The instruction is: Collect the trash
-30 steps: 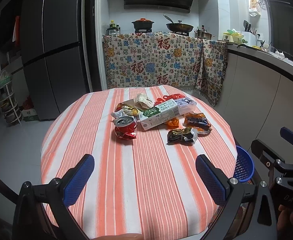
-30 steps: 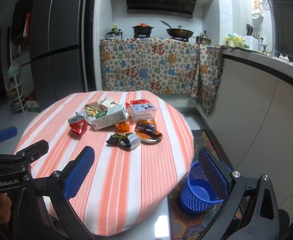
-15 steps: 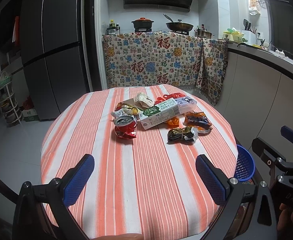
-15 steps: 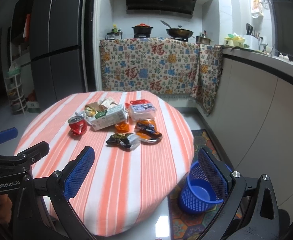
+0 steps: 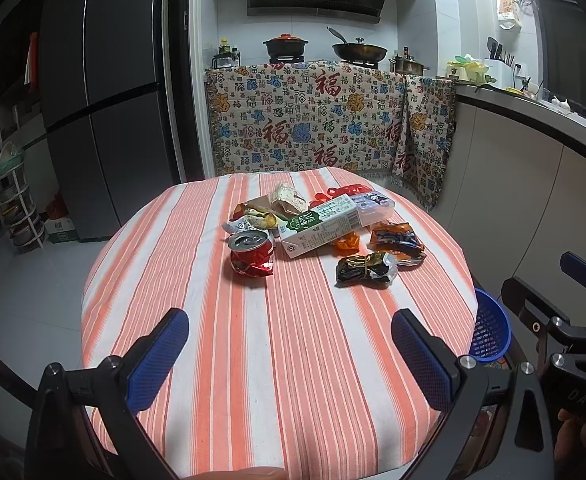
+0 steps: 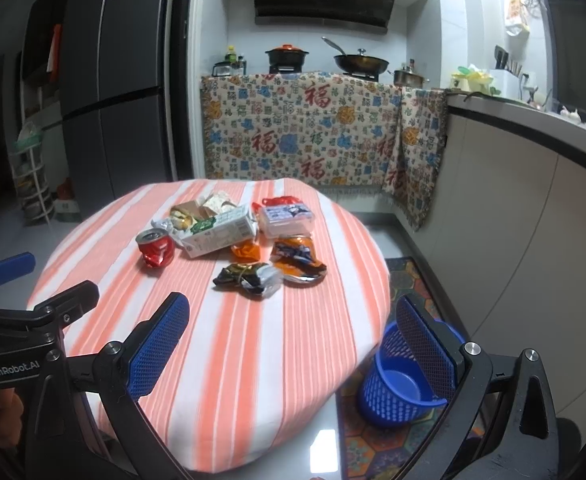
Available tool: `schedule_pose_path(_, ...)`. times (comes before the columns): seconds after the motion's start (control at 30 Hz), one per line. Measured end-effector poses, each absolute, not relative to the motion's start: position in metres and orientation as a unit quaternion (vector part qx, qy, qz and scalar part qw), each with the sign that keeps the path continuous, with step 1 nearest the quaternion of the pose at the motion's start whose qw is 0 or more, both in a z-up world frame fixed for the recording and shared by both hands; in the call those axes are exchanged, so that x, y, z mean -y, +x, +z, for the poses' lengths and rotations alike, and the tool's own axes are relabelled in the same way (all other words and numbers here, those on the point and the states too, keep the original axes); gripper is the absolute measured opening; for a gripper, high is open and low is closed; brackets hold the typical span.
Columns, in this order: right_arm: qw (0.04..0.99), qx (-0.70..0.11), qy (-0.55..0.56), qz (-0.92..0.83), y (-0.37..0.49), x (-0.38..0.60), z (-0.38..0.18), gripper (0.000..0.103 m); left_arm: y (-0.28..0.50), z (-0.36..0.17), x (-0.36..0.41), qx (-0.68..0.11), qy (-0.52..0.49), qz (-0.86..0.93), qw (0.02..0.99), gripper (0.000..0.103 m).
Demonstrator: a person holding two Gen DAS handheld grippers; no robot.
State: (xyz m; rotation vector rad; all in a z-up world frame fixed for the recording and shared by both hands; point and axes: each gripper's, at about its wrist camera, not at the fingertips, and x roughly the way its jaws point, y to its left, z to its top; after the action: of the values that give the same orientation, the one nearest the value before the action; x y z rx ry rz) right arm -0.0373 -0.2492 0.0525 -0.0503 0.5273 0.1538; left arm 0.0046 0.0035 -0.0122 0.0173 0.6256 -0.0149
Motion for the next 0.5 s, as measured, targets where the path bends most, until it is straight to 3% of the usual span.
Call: schedule_pose_path(0.5,0.962,-0.262,-0.028,0.078,-0.036,0.2462,0.0534,0.103,0.0046,-0.0136,-0.0035,-0.309,0.009,-0.008,0.951,0.103)
